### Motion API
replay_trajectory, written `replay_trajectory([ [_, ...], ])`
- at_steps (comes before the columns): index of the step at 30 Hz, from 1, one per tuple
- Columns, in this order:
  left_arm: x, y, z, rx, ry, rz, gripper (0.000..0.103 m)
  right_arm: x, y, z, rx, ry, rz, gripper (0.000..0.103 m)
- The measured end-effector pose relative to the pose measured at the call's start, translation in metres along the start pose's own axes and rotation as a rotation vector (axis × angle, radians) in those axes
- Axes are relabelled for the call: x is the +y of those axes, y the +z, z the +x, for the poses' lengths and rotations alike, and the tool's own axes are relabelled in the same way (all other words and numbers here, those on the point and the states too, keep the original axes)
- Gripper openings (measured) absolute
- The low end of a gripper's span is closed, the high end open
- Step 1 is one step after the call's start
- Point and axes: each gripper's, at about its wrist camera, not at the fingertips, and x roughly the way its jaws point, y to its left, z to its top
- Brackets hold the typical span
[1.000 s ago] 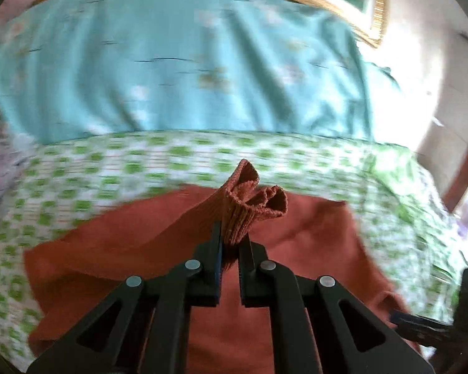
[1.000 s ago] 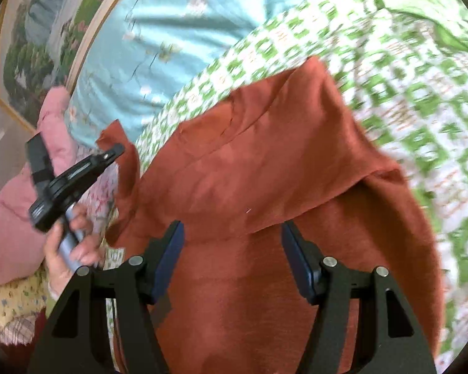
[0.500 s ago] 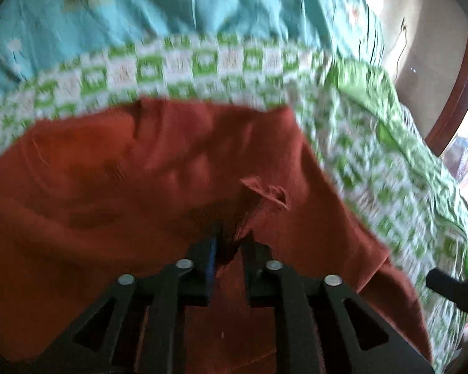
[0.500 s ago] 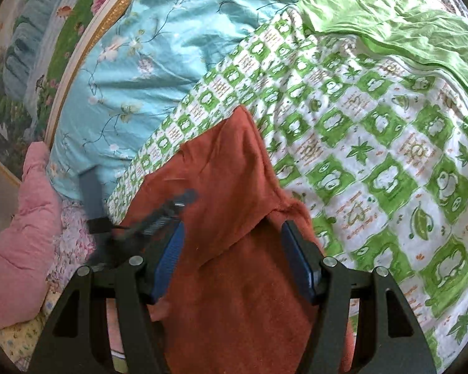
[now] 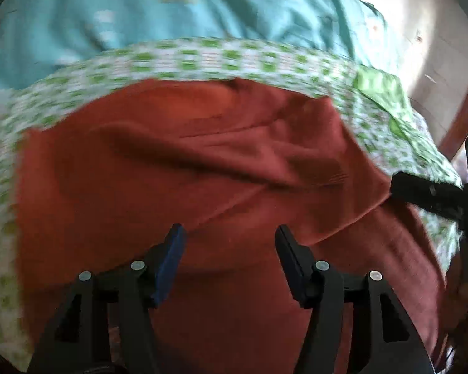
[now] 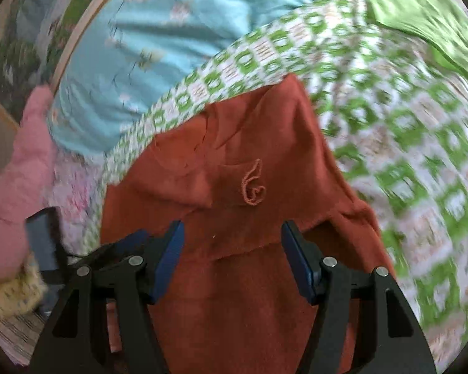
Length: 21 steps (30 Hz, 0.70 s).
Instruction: Fold small clothes
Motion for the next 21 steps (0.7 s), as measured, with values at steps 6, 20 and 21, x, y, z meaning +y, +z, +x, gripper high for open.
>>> replay_trajectory([
  [6, 0.089, -0.029, -0.043, -0.037, 0.245, -0.127, 0.061, 0.006, 0.028, 0.037, 0.046, -0.059, -0.098, 0.065],
  [20, 0.162, -0.035, -0.016, 0.005, 0.405, -0.282, 0.061, 0.020, 0.052, 0.057, 0.090, -0.006, -0.148, 0.005],
  [21, 0.165, -0.033, -0.019, -0.007, 0.422, -0.302, 0.061, 0.026, 0.058, 0.039, 0.043, 0.028, -0.142, 0.005],
])
